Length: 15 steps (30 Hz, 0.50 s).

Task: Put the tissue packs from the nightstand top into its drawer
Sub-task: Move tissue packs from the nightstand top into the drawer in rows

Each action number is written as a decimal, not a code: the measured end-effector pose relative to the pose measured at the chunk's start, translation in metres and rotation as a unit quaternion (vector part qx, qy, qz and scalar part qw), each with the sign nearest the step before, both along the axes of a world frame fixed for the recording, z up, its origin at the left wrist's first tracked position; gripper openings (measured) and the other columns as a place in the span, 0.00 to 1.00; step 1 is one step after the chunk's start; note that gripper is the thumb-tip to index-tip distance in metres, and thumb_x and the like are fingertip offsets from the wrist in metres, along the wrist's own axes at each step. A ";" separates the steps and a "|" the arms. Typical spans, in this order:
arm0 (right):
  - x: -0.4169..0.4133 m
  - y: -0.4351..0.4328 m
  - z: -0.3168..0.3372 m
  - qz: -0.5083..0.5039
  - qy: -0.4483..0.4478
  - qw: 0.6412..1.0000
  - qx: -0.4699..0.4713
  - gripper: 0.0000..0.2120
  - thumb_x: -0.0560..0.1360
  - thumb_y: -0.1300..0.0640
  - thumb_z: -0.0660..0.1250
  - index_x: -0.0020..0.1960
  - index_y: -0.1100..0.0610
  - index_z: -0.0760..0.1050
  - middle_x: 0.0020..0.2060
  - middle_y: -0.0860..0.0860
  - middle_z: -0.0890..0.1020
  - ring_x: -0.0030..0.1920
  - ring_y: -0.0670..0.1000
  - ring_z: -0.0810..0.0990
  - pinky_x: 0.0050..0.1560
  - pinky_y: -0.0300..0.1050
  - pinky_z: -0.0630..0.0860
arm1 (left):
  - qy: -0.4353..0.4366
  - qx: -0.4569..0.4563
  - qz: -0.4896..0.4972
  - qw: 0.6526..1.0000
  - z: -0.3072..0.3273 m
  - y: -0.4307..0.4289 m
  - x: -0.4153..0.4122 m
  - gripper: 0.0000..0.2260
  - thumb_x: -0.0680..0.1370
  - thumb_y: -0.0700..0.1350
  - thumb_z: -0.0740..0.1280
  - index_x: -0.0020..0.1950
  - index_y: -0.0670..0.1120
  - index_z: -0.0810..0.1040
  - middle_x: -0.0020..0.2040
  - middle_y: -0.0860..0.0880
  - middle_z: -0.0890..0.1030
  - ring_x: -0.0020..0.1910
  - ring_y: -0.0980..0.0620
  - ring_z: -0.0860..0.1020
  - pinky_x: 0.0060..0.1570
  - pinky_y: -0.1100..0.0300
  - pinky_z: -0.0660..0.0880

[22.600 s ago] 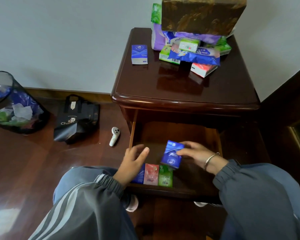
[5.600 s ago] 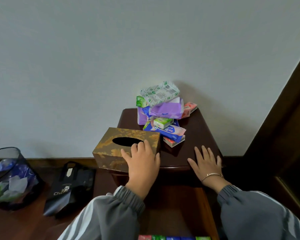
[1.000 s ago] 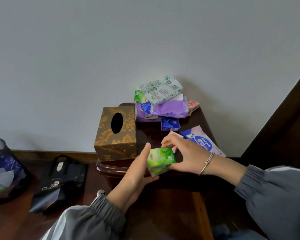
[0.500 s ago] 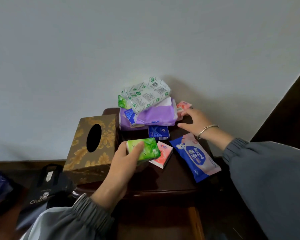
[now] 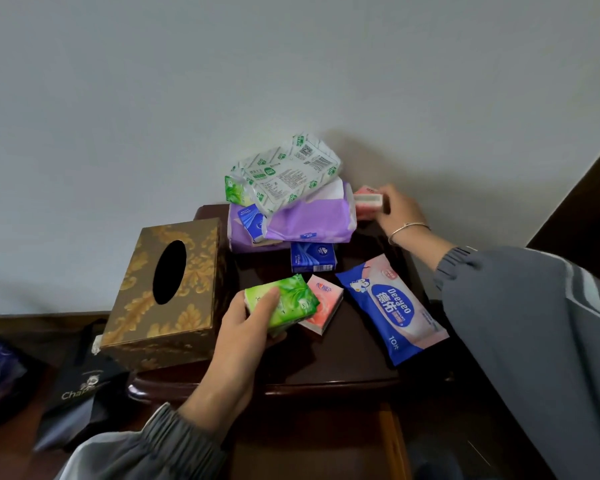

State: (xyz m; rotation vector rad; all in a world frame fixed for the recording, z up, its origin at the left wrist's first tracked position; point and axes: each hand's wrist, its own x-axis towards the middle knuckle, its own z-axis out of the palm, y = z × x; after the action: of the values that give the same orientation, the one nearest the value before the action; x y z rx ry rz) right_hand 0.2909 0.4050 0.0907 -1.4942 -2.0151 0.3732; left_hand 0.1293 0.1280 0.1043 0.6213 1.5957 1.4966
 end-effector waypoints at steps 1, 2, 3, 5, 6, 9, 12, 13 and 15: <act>0.007 -0.005 0.003 -0.023 0.076 0.997 -0.014 0.13 0.73 0.58 0.68 0.56 0.58 0.73 0.49 0.56 0.81 0.47 0.57 0.79 0.45 0.45 0.71 | 0.001 0.005 0.000 1.000 0.001 -0.002 0.000 0.07 0.78 0.51 0.66 0.53 0.51 0.78 0.47 0.52 0.85 0.44 0.57 0.84 0.41 0.61 0.79; 0.014 -0.013 0.008 -0.037 0.147 0.988 -0.021 0.14 0.72 0.57 0.70 0.56 0.58 0.73 0.48 0.53 0.80 0.46 0.54 0.78 0.45 0.42 0.71 | 0.001 0.007 -0.001 1.000 0.002 -0.005 0.000 0.06 0.78 0.51 0.66 0.53 0.51 0.78 0.47 0.52 0.85 0.44 0.57 0.84 0.41 0.61 0.79; 0.021 -0.025 0.014 -0.036 0.211 0.976 -0.024 0.14 0.71 0.56 0.71 0.55 0.57 0.73 0.47 0.51 0.80 0.45 0.50 0.77 0.46 0.40 0.72 | 0.001 0.008 -0.002 1.000 0.003 -0.008 0.000 0.06 0.78 0.51 0.66 0.53 0.52 0.77 0.47 0.53 0.85 0.45 0.57 0.84 0.42 0.61 0.79; 0.032 -0.054 0.029 0.001 0.309 0.950 -0.043 0.12 0.72 0.55 0.70 0.54 0.53 0.74 0.45 0.48 0.80 0.42 0.45 0.78 0.43 0.33 0.73 | -0.001 0.010 -0.002 1.000 0.005 -0.016 0.000 0.07 0.78 0.51 0.66 0.54 0.51 0.78 0.48 0.52 0.85 0.45 0.57 0.84 0.43 0.60 0.79; 0.037 -0.071 0.036 0.030 0.333 0.940 -0.068 0.10 0.73 0.54 0.69 0.53 0.52 0.74 0.43 0.46 0.80 0.39 0.41 0.79 0.38 0.29 0.73 | -0.001 0.011 -0.002 1.000 0.006 -0.021 0.000 0.08 0.78 0.51 0.66 0.54 0.50 0.78 0.47 0.52 0.85 0.45 0.56 0.84 0.43 0.59 0.79; 0.040 -0.118 0.050 0.124 0.310 0.929 -0.161 0.04 0.75 0.54 0.67 0.49 0.48 0.77 0.36 0.43 0.81 0.28 0.37 0.76 0.28 0.29 0.71 | 0.003 0.010 -0.007 1.000 0.005 -0.038 0.000 0.07 0.78 0.51 0.66 0.53 0.51 0.78 0.46 0.53 0.85 0.44 0.57 0.84 0.42 0.61 0.80; 0.022 -0.153 0.050 0.197 0.205 0.932 -0.224 0.05 0.75 0.53 0.67 0.50 0.47 0.79 0.37 0.45 0.82 0.34 0.40 0.78 0.33 0.34 0.73 | 0.000 0.003 -0.015 1.000 0.003 -0.056 0.000 0.07 0.78 0.50 0.66 0.54 0.50 0.78 0.47 0.51 0.85 0.44 0.55 0.84 0.40 0.61 0.78; 0.013 -0.160 0.047 0.210 0.164 0.936 -0.230 0.07 0.75 0.53 0.67 0.53 0.49 0.79 0.41 0.48 0.83 0.40 0.43 0.80 0.39 0.37 0.75 | -0.002 -0.001 -0.013 1.000 0.002 -0.061 0.000 0.07 0.78 0.49 0.66 0.54 0.49 0.78 0.48 0.50 0.85 0.45 0.55 0.84 0.40 0.60 0.78; -0.003 -0.169 0.037 0.218 0.100 0.943 -0.230 0.11 0.77 0.55 0.65 0.57 0.55 0.79 0.46 0.51 0.83 0.48 0.49 0.78 0.51 0.38 0.73 | -0.008 -0.006 -0.011 1.000 0.002 -0.070 -0.001 0.07 0.78 0.48 0.66 0.54 0.48 0.78 0.49 0.49 0.85 0.45 0.54 0.83 0.41 0.59 0.78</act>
State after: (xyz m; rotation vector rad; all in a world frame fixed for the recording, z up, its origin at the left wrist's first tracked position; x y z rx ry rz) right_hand 0.2878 0.2362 0.1278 -1.1746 -2.1722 1.1976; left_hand 0.1287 0.0576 0.1066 0.6163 1.5798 1.4711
